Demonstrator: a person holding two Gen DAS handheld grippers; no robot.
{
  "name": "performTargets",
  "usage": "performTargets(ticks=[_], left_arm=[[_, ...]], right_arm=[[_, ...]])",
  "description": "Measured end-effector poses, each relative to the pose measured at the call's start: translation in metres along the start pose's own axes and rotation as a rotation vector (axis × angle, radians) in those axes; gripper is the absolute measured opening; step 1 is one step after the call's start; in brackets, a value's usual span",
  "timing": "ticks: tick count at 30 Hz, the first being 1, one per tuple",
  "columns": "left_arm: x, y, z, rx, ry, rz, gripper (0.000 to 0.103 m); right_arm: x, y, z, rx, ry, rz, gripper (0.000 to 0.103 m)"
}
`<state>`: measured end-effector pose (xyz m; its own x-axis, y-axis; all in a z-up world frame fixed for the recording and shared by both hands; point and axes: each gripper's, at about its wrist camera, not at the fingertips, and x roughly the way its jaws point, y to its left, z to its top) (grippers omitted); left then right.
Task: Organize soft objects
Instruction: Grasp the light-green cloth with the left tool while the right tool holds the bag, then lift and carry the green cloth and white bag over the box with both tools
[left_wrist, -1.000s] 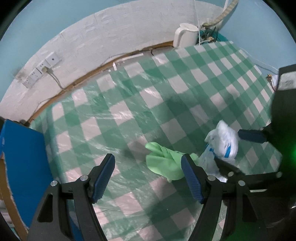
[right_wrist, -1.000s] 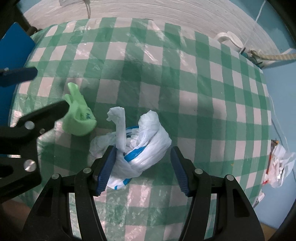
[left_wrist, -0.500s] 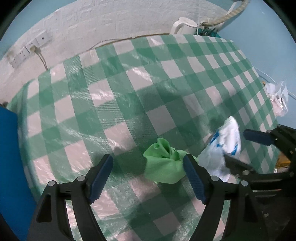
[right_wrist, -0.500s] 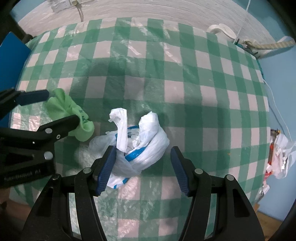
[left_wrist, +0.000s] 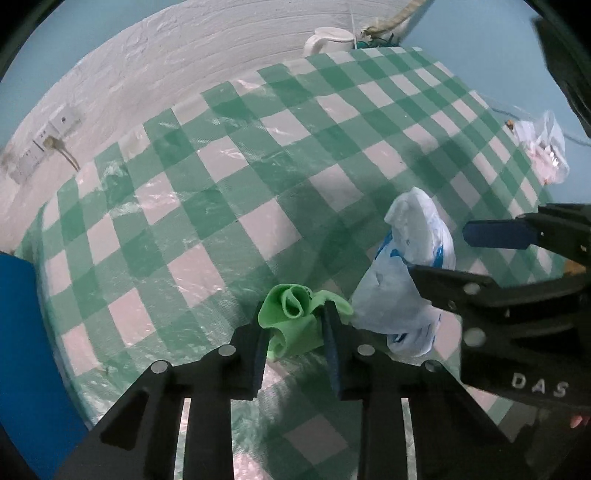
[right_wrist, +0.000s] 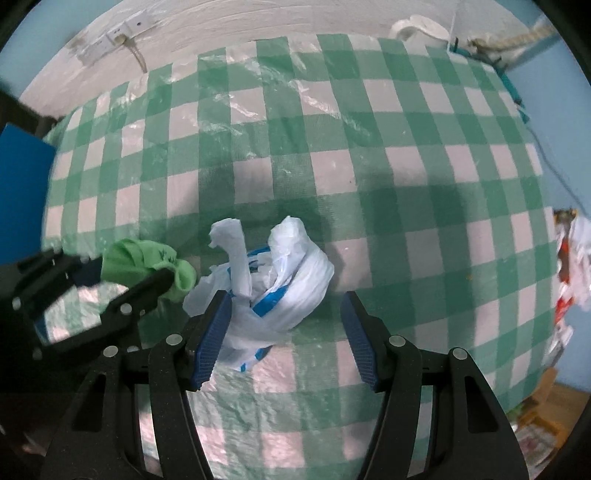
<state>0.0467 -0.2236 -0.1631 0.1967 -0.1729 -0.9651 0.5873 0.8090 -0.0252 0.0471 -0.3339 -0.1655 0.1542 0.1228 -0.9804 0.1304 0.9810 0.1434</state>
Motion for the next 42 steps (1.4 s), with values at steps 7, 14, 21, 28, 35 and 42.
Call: performTargets(ticks=[7, 14, 21, 28, 35, 42], left_arm=[[-0.003, 0.003, -0.005, -0.021, -0.004, -0.015, 0.022], [-0.005, 0.019, -0.007, -0.062, -0.012, -0.046, 0.017], [-0.013, 0.021, -0.004, -0.073, -0.031, -0.042, 0.016], [-0.031, 0.024, -0.007, -0.049, -0.065, 0.009, 0.016], [-0.049, 0.03, -0.013, -0.052, -0.092, 0.055, 0.016], [-0.073, 0.04, -0.02, -0.067, -0.134, 0.094, 0.016]], right_arm=[[0.017, -0.011, 0.007, 0.084, 0.01, 0.071, 0.061], [0.017, 0.005, 0.003, 0.031, -0.011, 0.083, 0.039], [0.0, 0.017, -0.002, -0.063, -0.045, 0.009, 0.033], [-0.017, 0.019, -0.006, -0.106, -0.065, -0.037, 0.033], [-0.033, 0.035, -0.006, -0.138, -0.098, -0.056, 0.033], [-0.052, 0.055, -0.017, -0.187, -0.136, -0.069, 0.033]])
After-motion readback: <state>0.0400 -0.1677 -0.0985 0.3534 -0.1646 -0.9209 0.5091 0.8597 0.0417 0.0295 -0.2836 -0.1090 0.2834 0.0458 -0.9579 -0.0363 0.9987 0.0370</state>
